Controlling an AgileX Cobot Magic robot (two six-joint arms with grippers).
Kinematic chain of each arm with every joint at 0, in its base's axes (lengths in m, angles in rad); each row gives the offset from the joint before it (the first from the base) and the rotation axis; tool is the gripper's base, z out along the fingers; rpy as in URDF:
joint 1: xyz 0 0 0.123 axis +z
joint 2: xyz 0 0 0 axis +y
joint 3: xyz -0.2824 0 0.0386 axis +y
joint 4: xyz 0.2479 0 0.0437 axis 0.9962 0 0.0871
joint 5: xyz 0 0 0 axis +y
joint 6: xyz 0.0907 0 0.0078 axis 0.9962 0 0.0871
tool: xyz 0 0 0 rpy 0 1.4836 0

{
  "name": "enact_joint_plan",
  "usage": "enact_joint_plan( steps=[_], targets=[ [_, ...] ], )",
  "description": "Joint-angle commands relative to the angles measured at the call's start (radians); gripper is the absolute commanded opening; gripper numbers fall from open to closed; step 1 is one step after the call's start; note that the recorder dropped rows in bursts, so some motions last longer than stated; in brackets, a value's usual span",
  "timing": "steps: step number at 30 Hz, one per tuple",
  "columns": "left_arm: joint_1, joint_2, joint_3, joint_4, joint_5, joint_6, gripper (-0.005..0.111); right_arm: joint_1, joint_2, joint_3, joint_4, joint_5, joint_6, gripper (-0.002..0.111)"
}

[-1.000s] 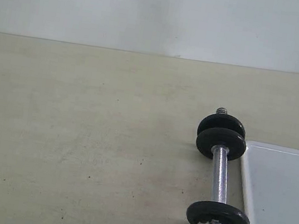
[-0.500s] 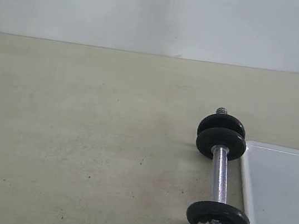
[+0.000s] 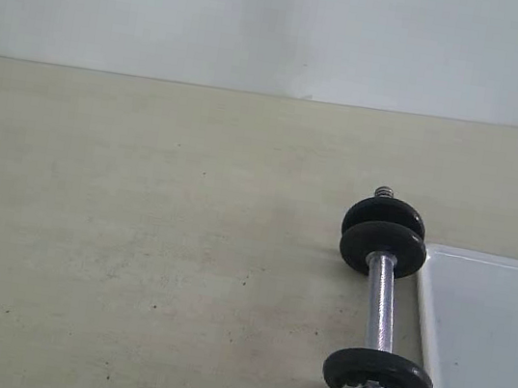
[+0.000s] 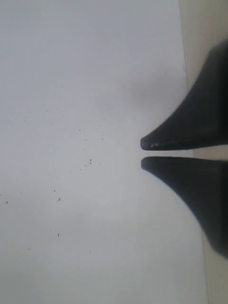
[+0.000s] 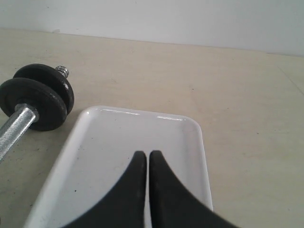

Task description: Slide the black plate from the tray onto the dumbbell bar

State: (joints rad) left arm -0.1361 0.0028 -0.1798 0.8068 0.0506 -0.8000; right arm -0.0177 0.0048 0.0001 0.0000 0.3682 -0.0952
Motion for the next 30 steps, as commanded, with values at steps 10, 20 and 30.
enact_joint_plan(
  steps=[10,20,30],
  targets=[
    [0.003,-0.003,0.004,-0.005,0.003,-0.006,0.004,0.009,-0.005,0.0,-0.006,-0.001,-0.007,0.0],
    [0.003,-0.003,0.004,-0.005,0.003,-0.006,0.004,0.009,-0.005,0.0,-0.006,-0.001,-0.007,0.0],
    [0.003,-0.003,0.004,-0.005,0.003,-0.006,0.004,0.009,-0.005,0.0,-0.006,-0.001,-0.007,0.0]
  ],
)
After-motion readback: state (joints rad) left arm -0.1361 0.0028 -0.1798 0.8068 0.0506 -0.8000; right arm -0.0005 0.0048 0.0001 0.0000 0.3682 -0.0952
